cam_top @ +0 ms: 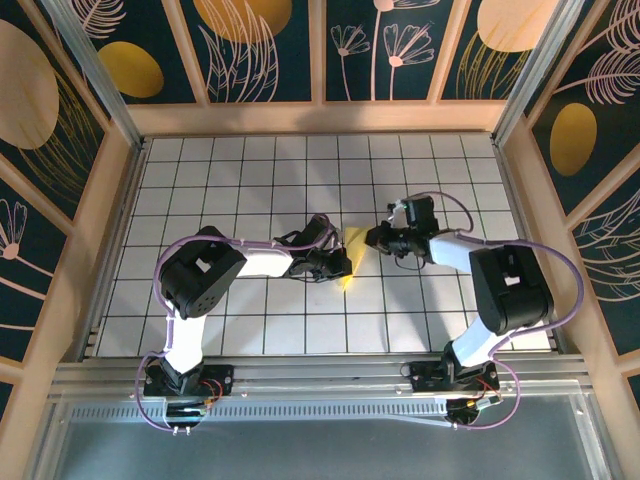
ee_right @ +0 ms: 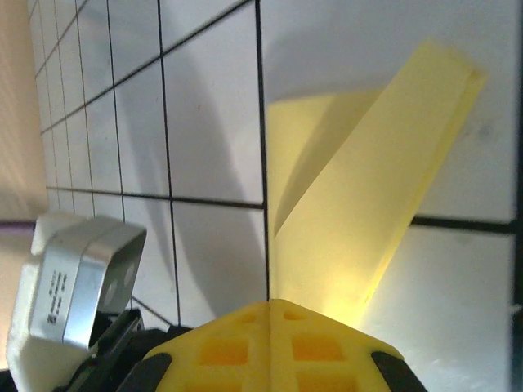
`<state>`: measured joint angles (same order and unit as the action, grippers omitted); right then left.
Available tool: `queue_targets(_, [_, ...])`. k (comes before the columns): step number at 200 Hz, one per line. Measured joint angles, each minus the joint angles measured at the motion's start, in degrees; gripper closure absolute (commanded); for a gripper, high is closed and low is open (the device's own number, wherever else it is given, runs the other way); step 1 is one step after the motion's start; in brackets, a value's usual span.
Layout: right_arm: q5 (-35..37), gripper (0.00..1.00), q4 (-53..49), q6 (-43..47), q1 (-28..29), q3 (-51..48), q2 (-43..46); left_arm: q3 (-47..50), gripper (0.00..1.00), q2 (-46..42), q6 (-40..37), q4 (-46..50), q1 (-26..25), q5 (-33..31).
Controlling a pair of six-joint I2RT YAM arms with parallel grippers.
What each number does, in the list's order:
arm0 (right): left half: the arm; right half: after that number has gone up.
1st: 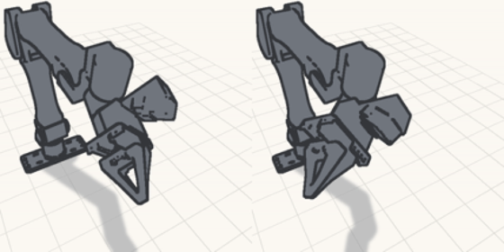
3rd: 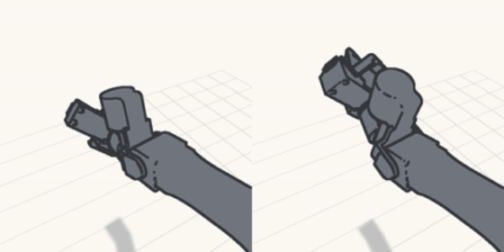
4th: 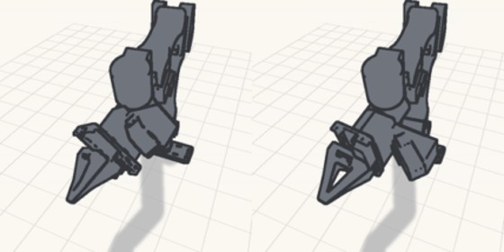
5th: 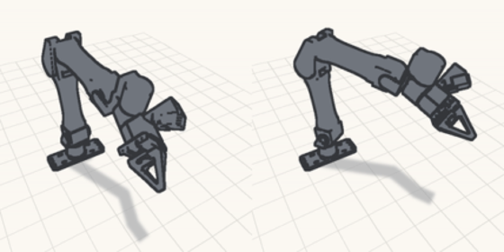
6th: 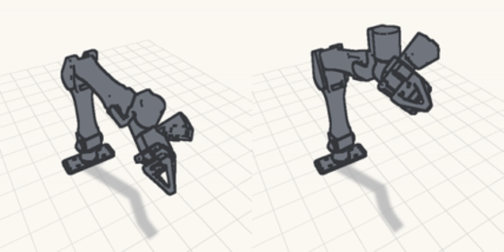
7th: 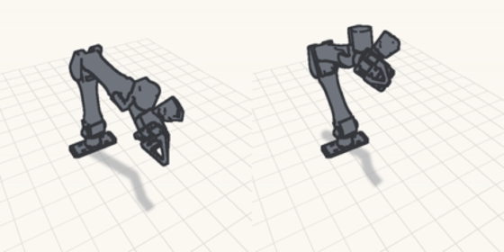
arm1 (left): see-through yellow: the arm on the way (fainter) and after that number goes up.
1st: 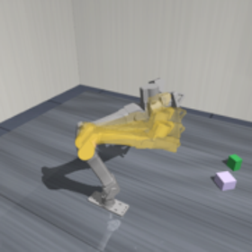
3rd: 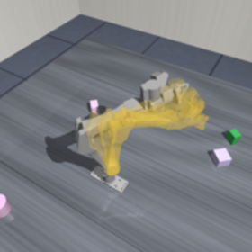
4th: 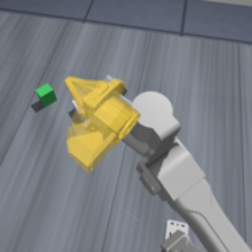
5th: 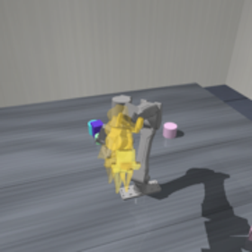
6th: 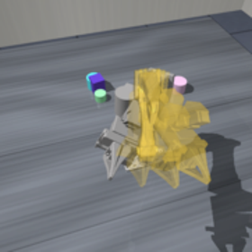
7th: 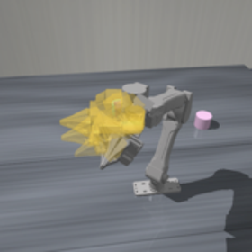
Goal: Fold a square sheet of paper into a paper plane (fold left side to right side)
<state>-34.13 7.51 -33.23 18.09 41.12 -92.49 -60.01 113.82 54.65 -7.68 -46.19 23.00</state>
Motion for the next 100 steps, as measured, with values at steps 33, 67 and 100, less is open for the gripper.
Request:
queue_targets(33, [0.0,1.0,2.2,-4.2,2.7,-1.4,-0.4,0.0,1.0,-0.1,0.0,0.0,-0.1,-0.3])
queue_targets(67, [0.1,1.0,4.1,-6.8,4.2,-1.7,-2.2,0.0,1.0,-0.1,0.0,0.0,-0.2,-0.7])
queue_targets(100, [0.2,1.0,4.7,-9.2,4.8,-3.3,-3.1,0.0,1.0,-0.2,0.0,0.0,-0.2,-0.8])
